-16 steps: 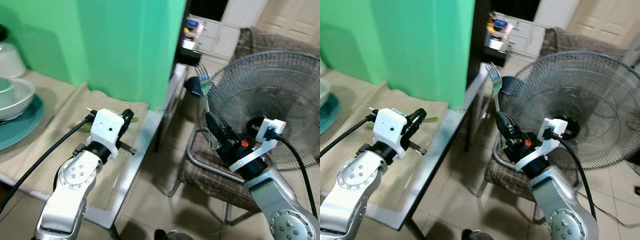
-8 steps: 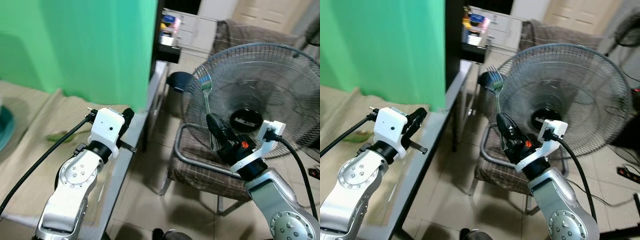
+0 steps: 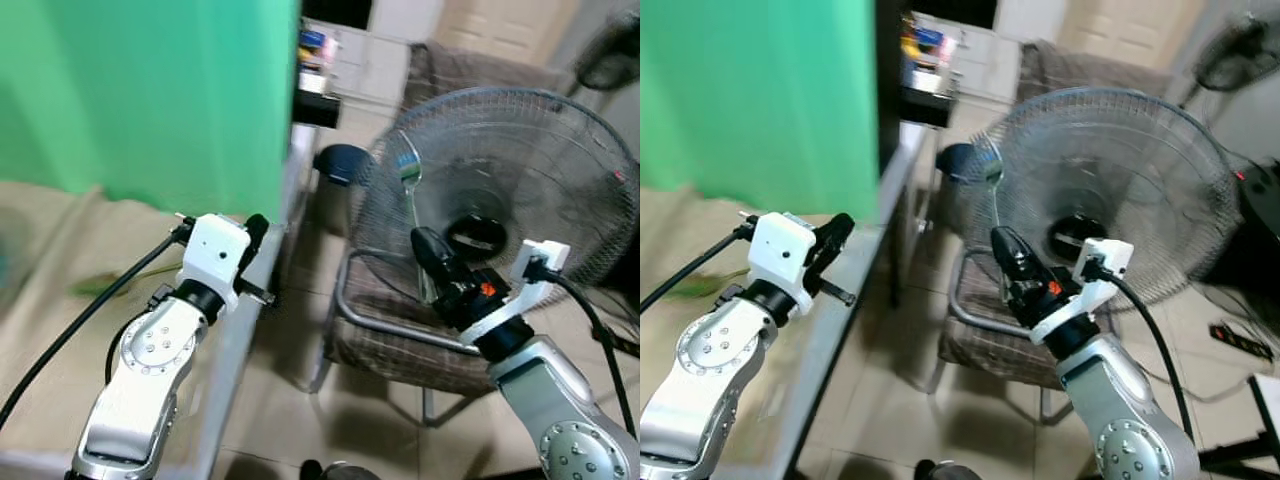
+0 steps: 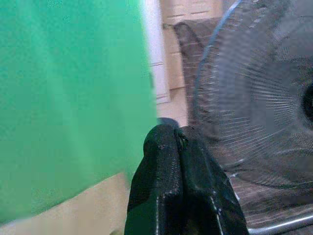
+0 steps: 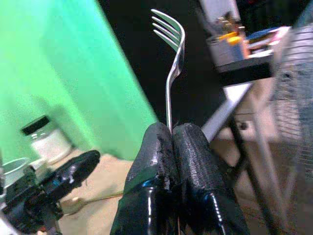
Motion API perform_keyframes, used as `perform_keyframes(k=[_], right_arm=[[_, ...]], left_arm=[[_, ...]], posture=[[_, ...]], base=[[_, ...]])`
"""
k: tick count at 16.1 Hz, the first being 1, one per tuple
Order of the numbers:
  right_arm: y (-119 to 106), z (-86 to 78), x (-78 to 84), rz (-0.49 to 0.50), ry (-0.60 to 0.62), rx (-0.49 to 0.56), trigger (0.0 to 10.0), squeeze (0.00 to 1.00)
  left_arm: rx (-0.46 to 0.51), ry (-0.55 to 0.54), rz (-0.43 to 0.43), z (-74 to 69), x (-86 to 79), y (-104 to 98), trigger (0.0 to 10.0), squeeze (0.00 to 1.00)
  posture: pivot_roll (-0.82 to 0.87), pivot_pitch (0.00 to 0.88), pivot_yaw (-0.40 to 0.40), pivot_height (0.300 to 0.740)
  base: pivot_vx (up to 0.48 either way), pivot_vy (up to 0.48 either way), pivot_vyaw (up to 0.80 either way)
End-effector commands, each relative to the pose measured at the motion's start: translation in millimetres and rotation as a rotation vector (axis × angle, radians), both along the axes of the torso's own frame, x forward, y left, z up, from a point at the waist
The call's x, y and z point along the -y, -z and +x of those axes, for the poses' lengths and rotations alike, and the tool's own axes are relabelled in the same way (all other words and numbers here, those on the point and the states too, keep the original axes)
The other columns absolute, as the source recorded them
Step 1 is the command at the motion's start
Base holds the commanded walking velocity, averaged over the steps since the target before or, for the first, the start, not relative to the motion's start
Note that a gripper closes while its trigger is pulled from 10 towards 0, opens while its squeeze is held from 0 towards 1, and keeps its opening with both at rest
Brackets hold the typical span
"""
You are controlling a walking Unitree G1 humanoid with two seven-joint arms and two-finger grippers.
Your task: Setting the table
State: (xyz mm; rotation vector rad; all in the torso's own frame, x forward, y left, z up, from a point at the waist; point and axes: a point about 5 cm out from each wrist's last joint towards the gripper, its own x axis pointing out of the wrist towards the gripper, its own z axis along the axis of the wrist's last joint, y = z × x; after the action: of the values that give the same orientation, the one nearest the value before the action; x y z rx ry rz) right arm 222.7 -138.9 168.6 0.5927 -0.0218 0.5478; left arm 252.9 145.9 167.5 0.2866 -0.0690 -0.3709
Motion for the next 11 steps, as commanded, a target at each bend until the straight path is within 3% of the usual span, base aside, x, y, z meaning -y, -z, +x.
perform_keyframes(k=[1, 4, 11], right_arm=[[-1.2, 1.3, 3.9, -0.016, 0.014, 0.01, 10.0, 0.0], [1.1, 1.0, 4.7, -0.032, 0.017, -0.001, 10.0, 0.0], [4.1, 2.6, 6.9, -0.039, 0.048, -0.027, 10.0, 0.0]], left_arm=[[0.003, -0.004, 0.0, 0.3, 1.4, -0.6, 10.0, 0.0], [-0.004, 0.001, -0.003, 0.0, 2.6, 0.5, 10.0, 0.0], [-0.009, 0.014, 0.002, 1.0, 4.3, 1.3, 10.0, 0.0]], posture=[[0.09, 0.0, -0.102, 0.74], [0.09, 0.0, -0.102, 0.74], [0.09, 0.0, -0.098, 0.74]], base=[[0.0, 0.0, 0.0], [0.0, 0.0, 0.0], [-0.282, 0.0, 0.0]])
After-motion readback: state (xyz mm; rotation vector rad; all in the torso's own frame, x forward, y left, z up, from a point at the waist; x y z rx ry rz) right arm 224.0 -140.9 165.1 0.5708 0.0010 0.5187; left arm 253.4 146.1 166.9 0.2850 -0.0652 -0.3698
